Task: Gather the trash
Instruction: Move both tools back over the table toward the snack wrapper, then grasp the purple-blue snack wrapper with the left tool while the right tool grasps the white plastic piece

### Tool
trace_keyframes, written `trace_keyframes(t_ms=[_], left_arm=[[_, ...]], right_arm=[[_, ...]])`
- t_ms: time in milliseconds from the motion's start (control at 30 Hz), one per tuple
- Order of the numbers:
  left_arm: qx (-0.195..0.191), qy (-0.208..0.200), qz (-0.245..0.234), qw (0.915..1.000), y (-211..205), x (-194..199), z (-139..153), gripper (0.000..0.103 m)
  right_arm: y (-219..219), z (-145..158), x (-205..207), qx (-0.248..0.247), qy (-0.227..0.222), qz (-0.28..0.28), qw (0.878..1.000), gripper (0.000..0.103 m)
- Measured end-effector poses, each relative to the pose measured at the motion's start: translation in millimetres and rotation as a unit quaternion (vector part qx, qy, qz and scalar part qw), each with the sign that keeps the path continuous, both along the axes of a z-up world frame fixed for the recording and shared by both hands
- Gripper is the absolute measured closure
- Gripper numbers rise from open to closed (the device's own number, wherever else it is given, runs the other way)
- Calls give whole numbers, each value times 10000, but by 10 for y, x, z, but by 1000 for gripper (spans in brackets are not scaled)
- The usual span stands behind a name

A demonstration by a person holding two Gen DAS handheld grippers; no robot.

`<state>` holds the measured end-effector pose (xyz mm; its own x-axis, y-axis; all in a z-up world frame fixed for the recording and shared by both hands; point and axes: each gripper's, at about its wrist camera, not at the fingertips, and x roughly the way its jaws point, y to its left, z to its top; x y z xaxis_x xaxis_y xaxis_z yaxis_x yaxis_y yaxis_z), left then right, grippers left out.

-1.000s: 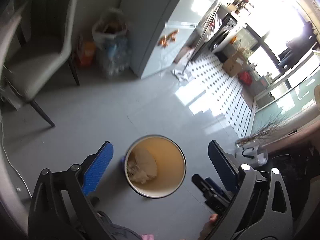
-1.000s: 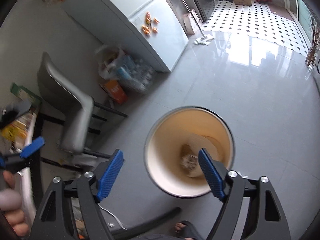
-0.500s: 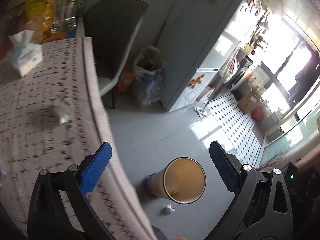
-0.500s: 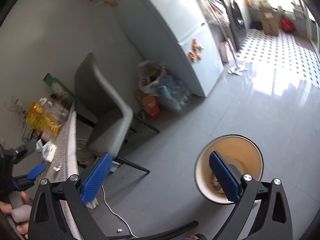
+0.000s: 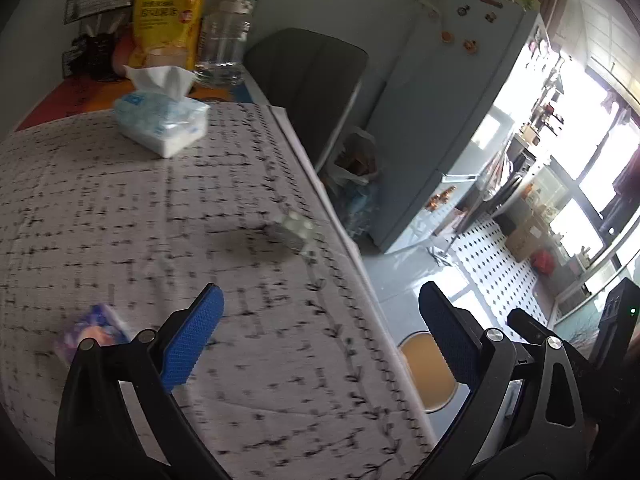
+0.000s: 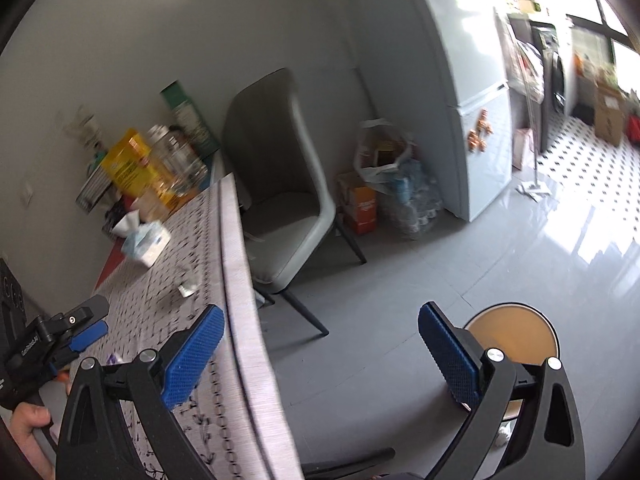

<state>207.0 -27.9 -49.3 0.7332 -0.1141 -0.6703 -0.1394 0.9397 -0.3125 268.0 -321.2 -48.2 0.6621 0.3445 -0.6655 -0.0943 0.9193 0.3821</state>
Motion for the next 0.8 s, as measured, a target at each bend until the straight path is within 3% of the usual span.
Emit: trace_keyframes(t_ms=[333,600,800], left_arm=[[287,1,546,9981,775,-433,-105,6],[707,509,588,9945,1088,-565,-451,6],[697,898,552,9920,1171,-571,-714,6]], right_arm=[[832,86,-57,-408,-227,638,9969,8],[1391,108,-38,-619,-271,1152,9910,11],[1678,23,53,-807,-162,1338,9876,11]])
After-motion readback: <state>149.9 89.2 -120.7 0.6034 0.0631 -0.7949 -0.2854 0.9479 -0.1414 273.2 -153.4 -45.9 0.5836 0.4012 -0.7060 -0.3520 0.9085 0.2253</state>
